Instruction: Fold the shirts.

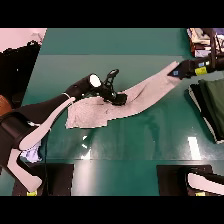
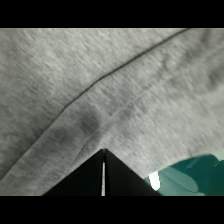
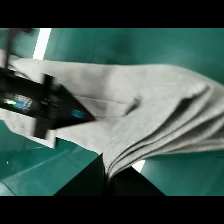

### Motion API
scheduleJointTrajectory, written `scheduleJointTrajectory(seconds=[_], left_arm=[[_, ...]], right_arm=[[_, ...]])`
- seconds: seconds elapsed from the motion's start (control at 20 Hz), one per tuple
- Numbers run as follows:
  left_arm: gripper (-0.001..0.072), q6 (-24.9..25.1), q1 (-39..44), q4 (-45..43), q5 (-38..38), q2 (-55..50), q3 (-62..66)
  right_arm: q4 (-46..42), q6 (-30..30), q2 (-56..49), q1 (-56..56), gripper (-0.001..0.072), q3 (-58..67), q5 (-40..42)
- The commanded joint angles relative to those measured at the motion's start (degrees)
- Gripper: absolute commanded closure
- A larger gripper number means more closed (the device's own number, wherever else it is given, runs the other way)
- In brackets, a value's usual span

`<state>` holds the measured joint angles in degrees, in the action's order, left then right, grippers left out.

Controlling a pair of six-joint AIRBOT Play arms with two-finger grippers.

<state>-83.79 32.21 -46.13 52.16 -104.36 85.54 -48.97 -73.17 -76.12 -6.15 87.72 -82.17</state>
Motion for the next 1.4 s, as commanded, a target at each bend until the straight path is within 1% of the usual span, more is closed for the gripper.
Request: scheduleJointTrajectory(seconds=[0.0, 0.25, 0.3, 0.4, 0.5, 0.65, 0.75, 0.85, 0.95, 1.0, 1.05, 1.1, 1.15, 1.2, 1.25, 1.3, 1.35], left_arm=[[0.0687, -1.92, 0.9, -4.52, 1.14, -2.29, 1.84], [0.0686, -1.66, 0.59, -5.16, 2.49, -1.62, 2.1], [0.0687, -1.25, 0.13, -5.14, 4.26, -1.51, 3.19], [0.0687, -1.01, -1.84, -6.08, 10.95, -1.51, 7.28], [0.0687, 1.14, -4.63, -7.82, 17.84, -0.87, 11.78], [0.0687, 1.31, -10.49, -14.51, 21.81, 4.04, 15.67], [0.0686, 1.31, -15.74, -21.24, 24.3, 8.72, 17.53], [0.0686, 1.36, -21.33, -25.75, 26.6, 13.46, 18.14], [0.0686, 1.55, -26.51, -28.52, 27.61, 17.64, 18.14], [0.0686, 1.55, -28.94, -28.76, 28.15, 19.37, 18.12], [0.0686, 1.55, -30.82, -28.72, 28.55, 20.52, 18.12], [0.0686, 1.55, -32.26, -28.7, 29.0, 21.42, 18.1], [0.0686, 1.55, -33.48, -28.7, 29.73, 22.1, 18.1], [0.0686, 1.55, -34.14, -28.68, 30.49, 22.25, 18.1], [0.0686, 1.57, -34.38, -28.68, 31.45, 22.25, 18.08], [0.0686, 1.75, -34.38, -28.68, 31.95, 22.23, 18.08], [0.0686, 1.73, -34.21, -28.13, 31.87, 22.23, 18.08]], right_arm=[[-0.04, -2.05, 0.59, -5.97, 0.0698, 5.16, 0.15], [-0.04, -2.01, 0.59, -11.23, 0.0698, 8.7, 1.97], [-0.04, -1.99, 0.57, -12.24, 0.0698, 8.92, 2.82], [-0.04, -1.95, 0.26, -14.58, 0.0698, 8.92, 4.15], [0.02, -1.73, -0.61, -17.42, 0.0697, 8.96, 4.9], [0.9, 0.46, -3.37, -23.67, 0.0697, 8.96, 7.63], [6.97, 3.41, -6.54, -27.98, 0.0697, 8.96, 10.47], [14.25, 8.09, -10.99, -32.74, 0.0697, 9.53, 14.45], [15.17, 10.78, -17.14, -38.07, 0.0696, 13.33, 17.14], [14.56, 10.78, -20.39, -40.52, 0.0696, 15.89, 18.05], [14.38, 10.86, -23.67, -42.73, 0.0673, 18.56, 18.86], [14.38, 11.15, -26.75, -44.37, 0.0465, 21.05, 19.26], [14.38, 11.34, -29.2, -45.31, 0.0214, 23.23, 19.06], [14.43, 11.32, -31.3, -45.55, 0.0113, 25.27, 17.84], [14.25, 10.95, -32.61, -45.29, 0.0122, 26.88, 15.65], [12.72, 8.81, -33.38, -44.46, 0.0162, 28.13, 13.2], [8.85, 4.81, -33.4, -43.23, 0.0161, 28.44, 10.58]])
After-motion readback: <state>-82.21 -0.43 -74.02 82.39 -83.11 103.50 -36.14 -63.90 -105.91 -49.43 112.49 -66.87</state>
